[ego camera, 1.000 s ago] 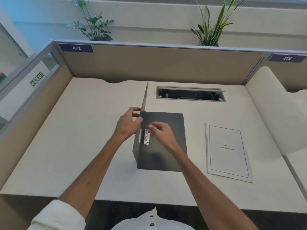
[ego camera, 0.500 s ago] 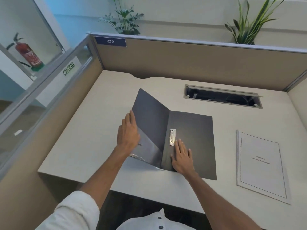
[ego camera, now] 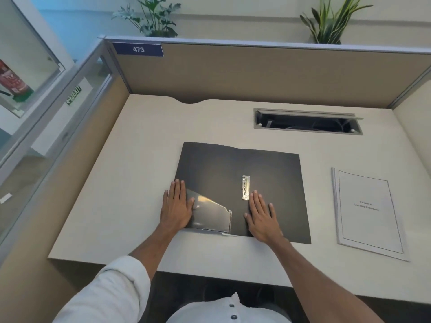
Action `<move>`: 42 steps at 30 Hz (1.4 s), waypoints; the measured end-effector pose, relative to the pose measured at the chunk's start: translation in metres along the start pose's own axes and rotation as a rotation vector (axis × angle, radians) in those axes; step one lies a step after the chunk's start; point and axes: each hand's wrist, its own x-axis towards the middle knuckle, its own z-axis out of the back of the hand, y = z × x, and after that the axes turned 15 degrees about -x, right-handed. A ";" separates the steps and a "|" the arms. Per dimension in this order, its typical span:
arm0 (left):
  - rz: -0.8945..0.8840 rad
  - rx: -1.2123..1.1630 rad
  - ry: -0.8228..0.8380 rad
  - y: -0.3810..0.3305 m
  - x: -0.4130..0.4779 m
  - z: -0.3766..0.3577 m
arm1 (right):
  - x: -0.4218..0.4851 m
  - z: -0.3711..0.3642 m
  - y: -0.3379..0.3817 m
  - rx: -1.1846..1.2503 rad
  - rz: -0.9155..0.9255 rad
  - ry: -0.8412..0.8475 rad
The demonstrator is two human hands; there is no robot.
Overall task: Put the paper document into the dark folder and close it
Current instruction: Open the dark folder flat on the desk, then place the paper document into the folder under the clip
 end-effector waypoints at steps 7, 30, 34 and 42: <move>0.000 -0.007 0.023 -0.005 0.003 -0.008 | -0.002 0.007 0.000 0.007 0.004 0.015; -0.156 0.013 0.168 -0.170 0.016 -0.040 | 0.020 0.023 -0.108 0.169 0.001 -0.057; -0.187 0.013 0.199 -0.171 0.026 -0.039 | 0.021 0.018 -0.108 0.131 0.015 0.017; -0.180 0.024 0.245 -0.171 0.034 -0.040 | 0.029 0.023 -0.106 0.071 0.023 0.112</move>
